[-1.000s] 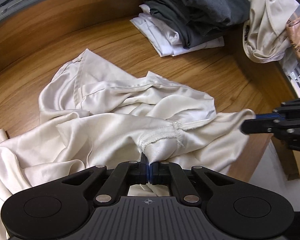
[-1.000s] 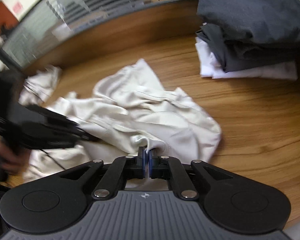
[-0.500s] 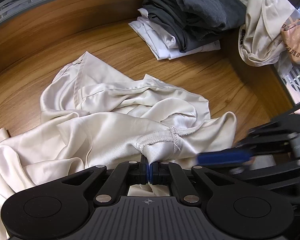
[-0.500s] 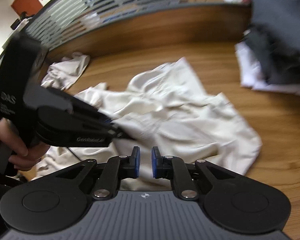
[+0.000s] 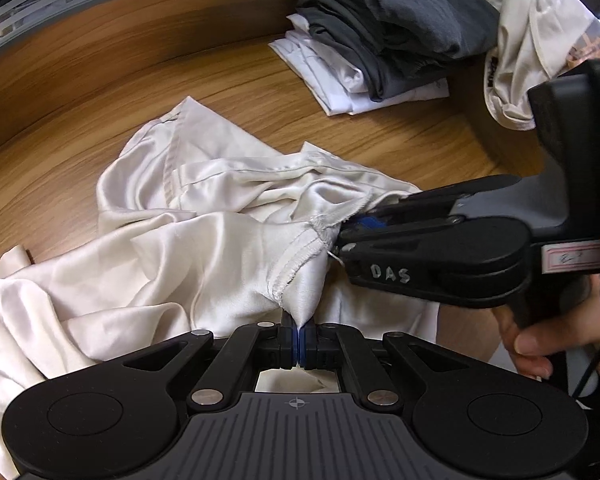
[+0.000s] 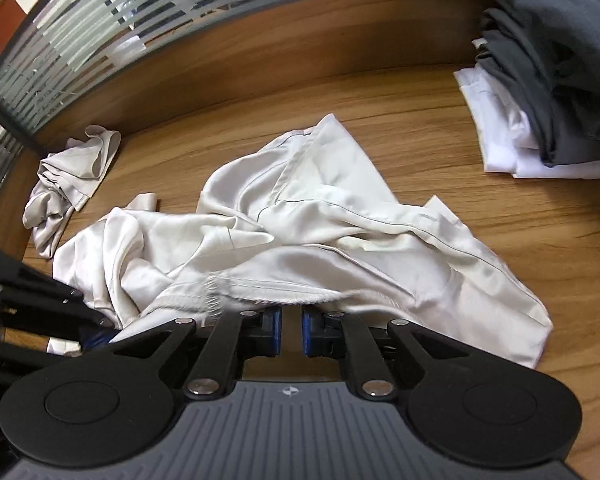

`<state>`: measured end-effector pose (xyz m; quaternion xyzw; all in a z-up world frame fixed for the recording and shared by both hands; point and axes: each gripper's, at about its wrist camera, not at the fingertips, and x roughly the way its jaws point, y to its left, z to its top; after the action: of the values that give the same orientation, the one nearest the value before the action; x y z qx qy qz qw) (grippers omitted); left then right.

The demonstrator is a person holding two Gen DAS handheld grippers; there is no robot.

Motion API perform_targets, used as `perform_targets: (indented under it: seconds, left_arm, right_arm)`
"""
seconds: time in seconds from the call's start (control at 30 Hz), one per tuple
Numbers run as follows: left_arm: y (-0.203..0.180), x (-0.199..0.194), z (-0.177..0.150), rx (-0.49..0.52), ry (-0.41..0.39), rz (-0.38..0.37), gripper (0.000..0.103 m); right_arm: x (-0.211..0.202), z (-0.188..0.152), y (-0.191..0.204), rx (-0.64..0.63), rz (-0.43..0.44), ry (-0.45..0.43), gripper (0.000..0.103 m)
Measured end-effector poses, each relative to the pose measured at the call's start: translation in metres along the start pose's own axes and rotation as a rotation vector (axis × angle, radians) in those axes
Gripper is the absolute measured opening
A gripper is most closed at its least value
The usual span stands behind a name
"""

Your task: Fold clothes

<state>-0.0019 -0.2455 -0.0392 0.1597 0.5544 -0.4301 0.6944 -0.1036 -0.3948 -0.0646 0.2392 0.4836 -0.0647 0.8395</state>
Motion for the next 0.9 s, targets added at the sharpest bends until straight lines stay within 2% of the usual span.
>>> perform_targets:
  seconds: [0.13,0.3,0.4,0.57,0.9]
  left_arm:
    - [0.007,0.001,0.001,-0.026,-0.002,0.011,0.004]
    - [0.017,0.006,0.003,-0.061,0.007,0.020,0.004]
    - [0.023,0.010,0.005,-0.077,0.013,0.026,0.004]
    - [0.031,0.016,0.007,-0.100,0.028,0.029,0.004]
    - [0.033,0.024,0.004,-0.093,0.065,0.034,0.004]
  right_arm:
    - [0.012,-0.002,0.007,-0.060,-0.001,0.054,0.014]
    - [0.024,-0.014,0.012,-0.134,-0.019,0.117,0.029]
    - [0.026,-0.020,0.010,-0.165,-0.041,0.141,0.032]
    - [0.023,-0.023,0.009,-0.194,-0.013,0.167,0.037]
    - [0.042,-0.014,0.023,-0.259,0.028,0.166,0.038]
